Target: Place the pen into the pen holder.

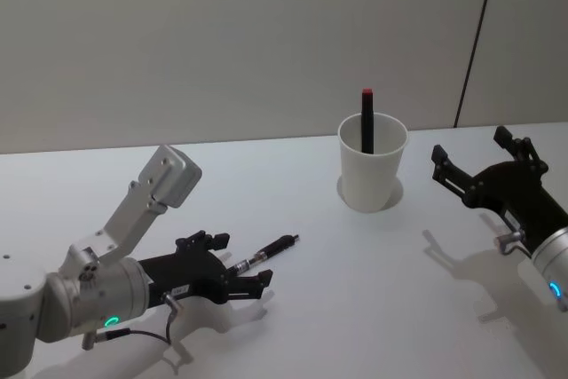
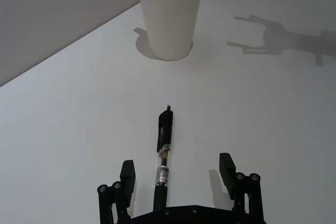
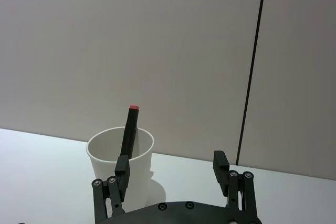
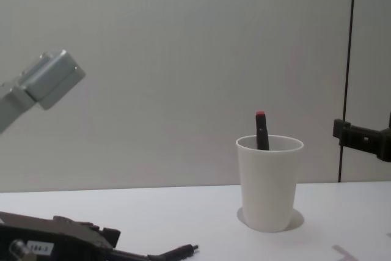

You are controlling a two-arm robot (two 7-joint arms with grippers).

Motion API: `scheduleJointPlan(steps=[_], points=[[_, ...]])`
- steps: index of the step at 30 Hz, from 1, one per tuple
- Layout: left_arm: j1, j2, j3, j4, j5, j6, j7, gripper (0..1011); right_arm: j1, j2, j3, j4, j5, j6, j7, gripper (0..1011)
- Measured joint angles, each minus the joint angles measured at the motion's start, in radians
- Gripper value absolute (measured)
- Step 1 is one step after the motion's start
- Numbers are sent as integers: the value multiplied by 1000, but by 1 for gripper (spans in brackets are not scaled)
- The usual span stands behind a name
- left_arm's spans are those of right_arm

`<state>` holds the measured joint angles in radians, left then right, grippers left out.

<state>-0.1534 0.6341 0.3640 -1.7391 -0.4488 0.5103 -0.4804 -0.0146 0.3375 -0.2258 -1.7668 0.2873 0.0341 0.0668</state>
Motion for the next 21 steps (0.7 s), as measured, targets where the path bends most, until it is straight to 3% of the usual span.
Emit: scheduleJointPlan(steps=[8,21], points=[[-15,-17,8,18,5,22,5,1001,0,0,0,0,0,0,0,1002],[-35,-37,22,40,55,24,12,1001,0,0,0,0,0,0,0,1001]])
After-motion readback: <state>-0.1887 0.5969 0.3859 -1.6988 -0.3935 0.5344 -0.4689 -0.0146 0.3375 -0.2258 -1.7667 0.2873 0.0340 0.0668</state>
